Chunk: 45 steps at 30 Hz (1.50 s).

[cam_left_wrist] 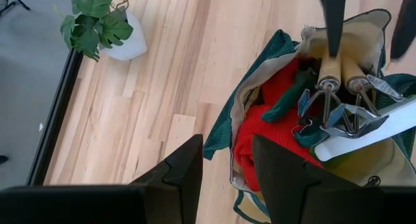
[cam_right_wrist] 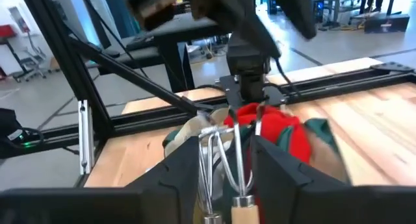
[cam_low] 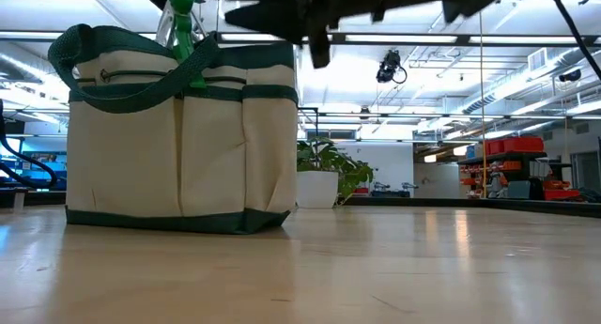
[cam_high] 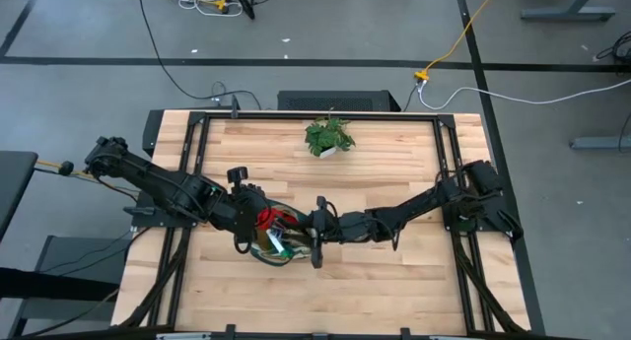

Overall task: Pick & Place Garden tools in Gardening bag
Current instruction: Return to Home Position

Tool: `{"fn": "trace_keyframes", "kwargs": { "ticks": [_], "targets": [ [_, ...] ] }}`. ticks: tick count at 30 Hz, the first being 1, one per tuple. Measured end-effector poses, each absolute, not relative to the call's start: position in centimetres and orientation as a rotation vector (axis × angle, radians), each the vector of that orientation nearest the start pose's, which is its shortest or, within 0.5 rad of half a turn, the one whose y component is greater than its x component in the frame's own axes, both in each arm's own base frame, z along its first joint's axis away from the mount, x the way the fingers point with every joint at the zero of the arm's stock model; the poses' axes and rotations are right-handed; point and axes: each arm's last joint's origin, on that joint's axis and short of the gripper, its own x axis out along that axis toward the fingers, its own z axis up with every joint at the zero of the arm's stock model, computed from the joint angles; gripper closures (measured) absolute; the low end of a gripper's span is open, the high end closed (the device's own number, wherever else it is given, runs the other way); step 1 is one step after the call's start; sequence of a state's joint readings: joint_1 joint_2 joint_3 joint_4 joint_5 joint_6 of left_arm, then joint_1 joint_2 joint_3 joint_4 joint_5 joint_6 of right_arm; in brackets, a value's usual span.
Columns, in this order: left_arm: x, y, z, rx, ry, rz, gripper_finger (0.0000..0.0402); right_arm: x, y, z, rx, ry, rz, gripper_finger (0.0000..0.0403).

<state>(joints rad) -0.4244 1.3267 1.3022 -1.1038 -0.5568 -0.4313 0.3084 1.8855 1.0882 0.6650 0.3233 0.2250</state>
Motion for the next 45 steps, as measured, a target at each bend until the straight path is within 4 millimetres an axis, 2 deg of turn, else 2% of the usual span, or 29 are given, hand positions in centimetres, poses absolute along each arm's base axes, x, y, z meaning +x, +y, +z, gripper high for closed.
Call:
{"fn": "trace_keyframes", "kwargs": {
  "ticks": [5, 13, 19, 26, 30, 37, 45],
  "targets": [
    [22.8, -8.6, 33.1, 0.133, 0.923, 0.328, 0.0262, 38.0, 11.1, 23.7, 0.167, 0.136, -0.035, 0.0283],
    [23.1, -8.5, 33.4, 0.170, 0.859, 0.373, 0.0262, 34.9, 10.1, 27.7, 0.042, 0.220, -0.054, 0.0306],
    [22.9, -8.3, 34.0, 0.195, 0.811, 0.387, 0.0262, 32.4, 9.4, 28.8, 0.009, 0.239, -0.048, 0.0323],
    [21.9, -7.6, 34.2, 0.206, 0.722, 0.357, 0.0262, 28.6, 8.1, 27.2, 0.042, 0.186, -0.069, 0.0332],
    [20.3, -6.4, 33.5, 0.161, 0.657, 0.354, 0.0262, 25.6, 6.9, 26.0, 0.082, 0.144, -0.113, 0.0333],
    [17.9, -4.4, 31.9, 0.118, 0.460, 0.202, 0.0262, 20.6, 4.9, 24.6, 0.136, 0.026, -0.126, 0.0333],
    [15.0, -2.5, 30.0, 0.060, 0.331, 0.170, 0.0262, 17.0, 3.5, 22.9, 0.179, -0.064, -0.226, 0.0333]
  ]
}}
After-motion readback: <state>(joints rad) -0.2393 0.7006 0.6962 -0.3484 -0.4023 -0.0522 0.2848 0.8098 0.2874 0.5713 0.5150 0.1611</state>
